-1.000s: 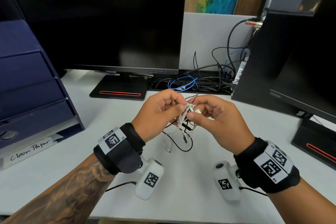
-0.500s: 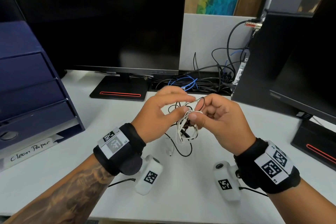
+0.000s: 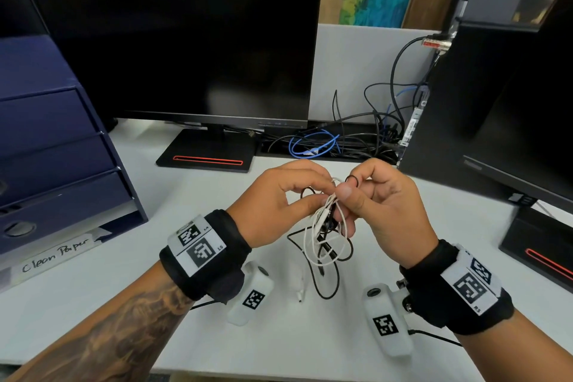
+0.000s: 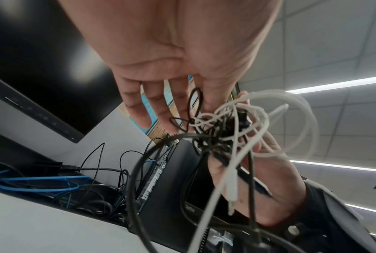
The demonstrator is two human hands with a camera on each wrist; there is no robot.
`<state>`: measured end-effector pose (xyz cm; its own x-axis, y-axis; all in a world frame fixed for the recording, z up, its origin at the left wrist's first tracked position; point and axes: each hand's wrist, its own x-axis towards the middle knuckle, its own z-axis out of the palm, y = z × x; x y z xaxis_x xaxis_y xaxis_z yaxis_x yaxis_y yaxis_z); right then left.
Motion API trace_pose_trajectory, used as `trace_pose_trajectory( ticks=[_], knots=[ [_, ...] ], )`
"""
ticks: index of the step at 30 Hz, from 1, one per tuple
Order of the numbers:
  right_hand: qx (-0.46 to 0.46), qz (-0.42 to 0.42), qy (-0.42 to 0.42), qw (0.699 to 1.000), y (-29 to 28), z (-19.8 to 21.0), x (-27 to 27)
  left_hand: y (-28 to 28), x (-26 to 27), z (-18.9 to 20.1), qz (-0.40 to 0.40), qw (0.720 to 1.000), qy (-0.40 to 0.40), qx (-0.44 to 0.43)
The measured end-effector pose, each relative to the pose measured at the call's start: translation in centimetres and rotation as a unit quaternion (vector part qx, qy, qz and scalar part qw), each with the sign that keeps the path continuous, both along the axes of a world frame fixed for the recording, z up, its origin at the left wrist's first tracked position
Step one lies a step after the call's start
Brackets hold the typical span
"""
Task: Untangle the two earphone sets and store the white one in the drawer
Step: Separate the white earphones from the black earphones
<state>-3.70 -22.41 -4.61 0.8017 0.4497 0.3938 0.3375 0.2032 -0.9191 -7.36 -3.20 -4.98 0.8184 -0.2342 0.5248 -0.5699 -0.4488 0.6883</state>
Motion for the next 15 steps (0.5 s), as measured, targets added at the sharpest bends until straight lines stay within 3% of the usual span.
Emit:
trace_pose_trajectory(
  ticks=[7,15],
  knots=[
    [-0.035,0.067,0.026,0.997,-0.3,-0.1,0.2,0.9,0.3,0.4,0.028,1.0,-0.001,-0.01],
    [-0.069,-0.028,-0.037,0.997,-0.3,-0.3,0.6,1.2,0.4,0.4,0.06,0.998,-0.014,-0.018]
  ],
)
